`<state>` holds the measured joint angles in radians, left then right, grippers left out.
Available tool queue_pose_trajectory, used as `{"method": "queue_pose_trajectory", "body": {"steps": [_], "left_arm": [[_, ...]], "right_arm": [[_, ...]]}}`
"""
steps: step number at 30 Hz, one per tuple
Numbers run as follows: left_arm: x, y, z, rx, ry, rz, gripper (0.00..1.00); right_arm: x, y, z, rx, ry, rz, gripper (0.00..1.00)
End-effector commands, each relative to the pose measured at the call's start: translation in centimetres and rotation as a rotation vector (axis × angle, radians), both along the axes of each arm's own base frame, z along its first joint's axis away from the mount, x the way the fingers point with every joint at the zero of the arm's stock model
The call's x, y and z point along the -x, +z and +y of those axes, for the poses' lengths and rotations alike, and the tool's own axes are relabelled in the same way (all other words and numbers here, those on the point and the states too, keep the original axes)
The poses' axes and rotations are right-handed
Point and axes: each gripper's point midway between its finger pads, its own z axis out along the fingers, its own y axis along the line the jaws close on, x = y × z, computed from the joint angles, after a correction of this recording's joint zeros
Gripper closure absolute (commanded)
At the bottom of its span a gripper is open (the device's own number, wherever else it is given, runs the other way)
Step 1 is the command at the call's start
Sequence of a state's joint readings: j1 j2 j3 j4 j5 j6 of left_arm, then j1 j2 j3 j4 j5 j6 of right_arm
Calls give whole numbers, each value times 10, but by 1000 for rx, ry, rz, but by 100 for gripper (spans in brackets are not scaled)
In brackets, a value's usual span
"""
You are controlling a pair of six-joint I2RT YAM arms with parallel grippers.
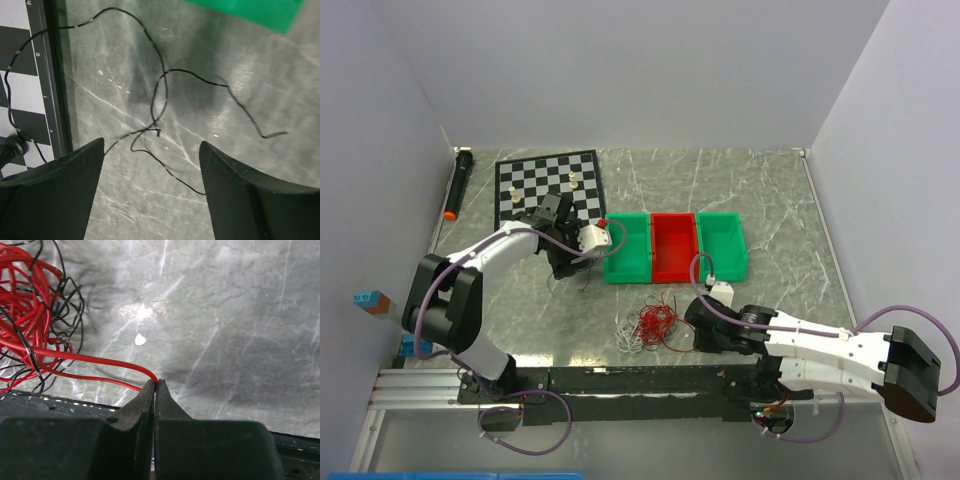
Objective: Untangle the cables
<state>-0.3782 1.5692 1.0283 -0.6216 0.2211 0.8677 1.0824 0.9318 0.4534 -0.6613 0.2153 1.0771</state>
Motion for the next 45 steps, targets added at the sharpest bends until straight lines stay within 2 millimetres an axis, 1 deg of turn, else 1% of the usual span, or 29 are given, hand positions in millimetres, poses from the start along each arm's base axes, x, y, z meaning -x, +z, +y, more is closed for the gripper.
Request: {"method": "queue_pose_trajectory", "body": {"steps": [1, 3, 5, 7, 9, 10, 12, 13, 15, 16, 17, 19, 20, 23, 25, 26, 27, 28, 30, 31, 33, 35, 36, 37, 38, 39, 41, 45], "left_arm": [[-23, -7, 3, -51, -36, -93, 23], [-22, -12, 2, -48, -37, -72, 33], [-20, -15, 0, -45, -36, -44, 49], [-20, -13, -3, -39, -32, -35, 69], [-20, -8, -3, -31, -31, -48, 82], [-19, -6, -3, -26, -32, -52, 85], [-15, -2, -4, -15, -39, -51, 86], [-13, 0, -5, -10, -35, -52, 89], [-17, 14, -8, 8, -18, -79, 99], [-20, 24, -11, 28, -1, -94, 99], [-25, 40, -14, 55, 18, -119, 99], [-34, 78, -23, 128, 71, -164, 99], [-40, 102, -28, 170, 95, -197, 99], [-47, 182, -46, 320, 150, -294, 99], [-45, 230, -60, 406, 154, -351, 99], [-44, 250, -66, 436, 155, -375, 99], [-40, 279, -74, 471, 143, -416, 99], [-36, 299, -82, 497, 127, -442, 99], [-24, 331, -98, 526, 95, -494, 99], [-20, 348, -103, 544, 83, -530, 99], [-9, 376, -119, 563, 47, -607, 99], [-1, 403, -130, 582, 37, -701, 99], [1, 415, -133, 594, 40, -740, 99], [7, 428, -141, 625, 25, -769, 99], [10, 435, -145, 646, 17, -775, 99], [11, 436, -149, 657, 13, -771, 99], [11, 431, -156, 657, -1, -755, 99], [8, 404, -165, 628, -4, -703, 99]], "right_arm": [[1, 1, 2, -28, -5, -7, 98], [2, 1, 2, -32, -5, -6, 99], [2, 2, 3, -40, -4, -8, 99], [1, 3, 3, -40, 0, -12, 99], [0, 3, 4, -42, 3, -16, 100], [0, 4, 4, -44, 3, -16, 100], [0, 4, 4, -45, 5, -19, 100], [0, 4, 5, -50, 5, -22, 100], [0, 5, 6, -55, 6, -23, 100], [0, 6, 6, -58, 7, -23, 100], [0, 6, 5, -58, 6, -24, 100], [0, 7, 5, -58, 8, -28, 100], [-1, 7, 4, -57, 9, -32, 100], [-1, 8, 4, -63, 10, -37, 100], [0, 8, 4, -70, 8, -38, 100], [0, 7, 4, -73, 9, -38, 100], [0, 6, 4, -75, 5, -35, 100], [0, 6, 4, -78, 4, -36, 100], [1, 6, 3, -82, 1, -37, 100], [0, 6, 3, -83, -1, -38, 100], [0, 7, 2, -84, -3, -43, 100], [-1, 8, 2, -88, -6, -49, 100], [-1, 8, 1, -88, -5, -50, 100], [0, 8, 1, -90, -7, -50, 100], [0, 8, 1, -92, -9, -50, 100], [0, 8, 1, -94, -11, -51, 100], [0, 7, -1, -95, -16, -49, 100], [1, 6, -3, -103, -31, -51, 100]]}}
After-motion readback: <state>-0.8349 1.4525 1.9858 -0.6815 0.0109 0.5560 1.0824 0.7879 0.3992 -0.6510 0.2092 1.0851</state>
